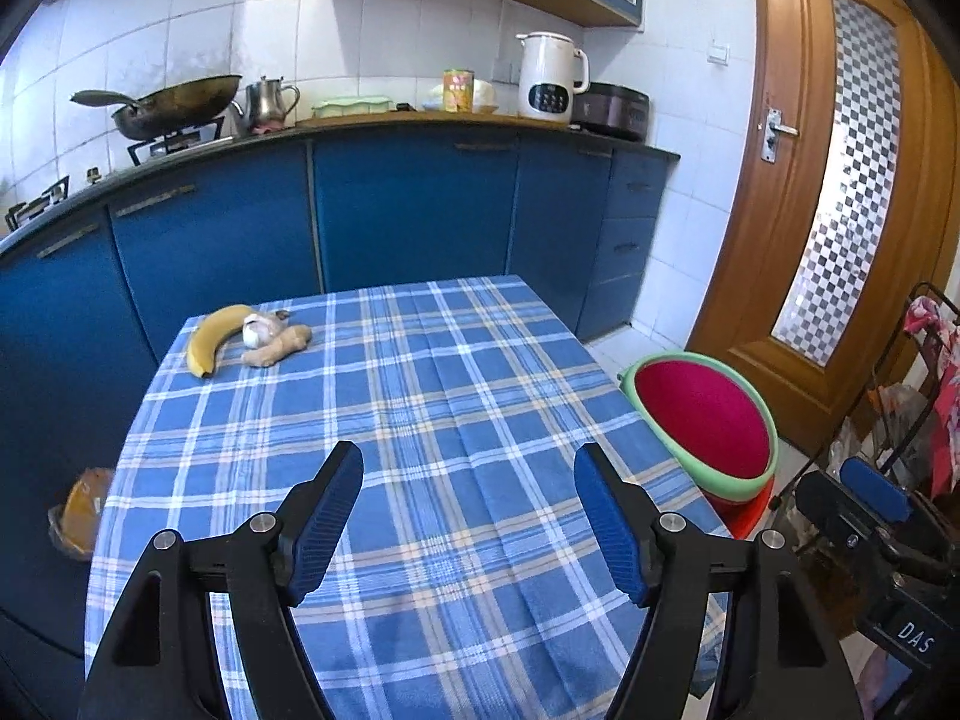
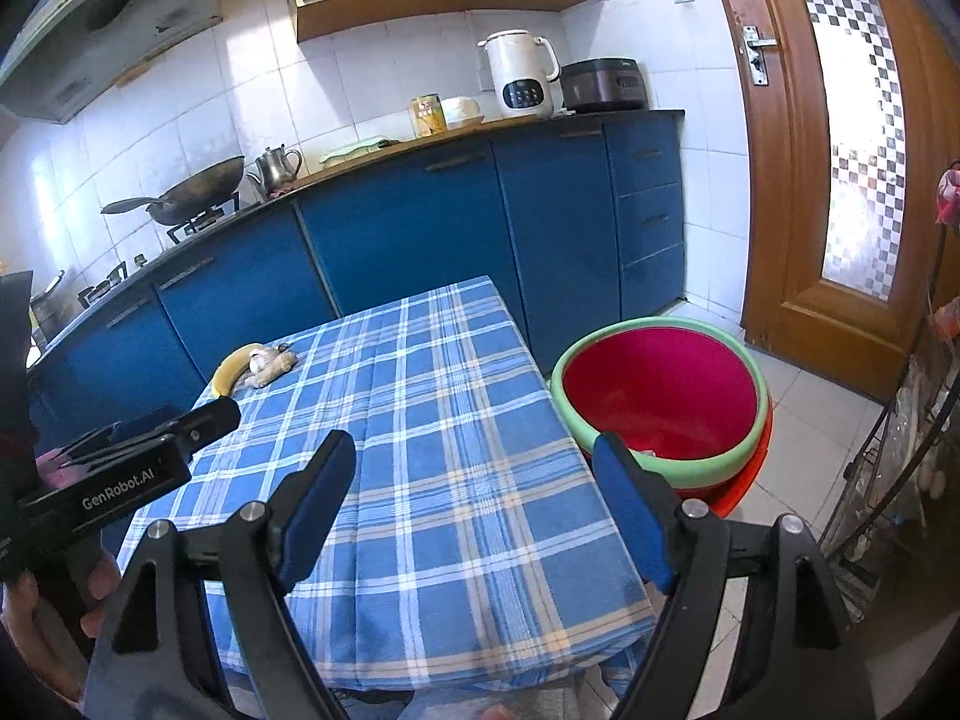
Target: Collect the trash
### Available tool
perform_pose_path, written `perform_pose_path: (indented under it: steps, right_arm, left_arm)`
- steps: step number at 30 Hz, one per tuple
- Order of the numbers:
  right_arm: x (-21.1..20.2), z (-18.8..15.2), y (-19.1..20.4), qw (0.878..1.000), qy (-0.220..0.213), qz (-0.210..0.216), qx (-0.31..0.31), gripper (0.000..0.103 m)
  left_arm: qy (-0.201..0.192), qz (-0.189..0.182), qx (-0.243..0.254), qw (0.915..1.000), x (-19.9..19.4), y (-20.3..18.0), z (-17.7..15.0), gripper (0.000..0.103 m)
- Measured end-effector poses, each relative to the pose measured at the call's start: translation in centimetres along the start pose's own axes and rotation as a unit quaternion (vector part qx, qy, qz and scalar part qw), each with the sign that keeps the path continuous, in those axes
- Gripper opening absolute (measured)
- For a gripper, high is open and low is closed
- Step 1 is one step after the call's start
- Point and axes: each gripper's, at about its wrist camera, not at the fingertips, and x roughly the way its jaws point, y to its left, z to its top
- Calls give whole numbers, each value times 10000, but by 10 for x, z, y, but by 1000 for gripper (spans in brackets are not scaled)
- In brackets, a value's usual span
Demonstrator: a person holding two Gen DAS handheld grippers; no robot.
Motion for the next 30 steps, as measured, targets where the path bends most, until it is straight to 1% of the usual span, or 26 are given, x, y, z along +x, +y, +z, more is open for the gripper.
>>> perform_pose_path:
  steps: [5,30]
  right_arm:
    - [-3,1,1,10000,-38,-4,3,81]
    - [-3,2,1,10000,-27,5,7,81]
  left_arm:
    - [-43,-11,-15,10000,-3,0,0,75]
    - [9,-28,-122,9999,-1,4,0,75]
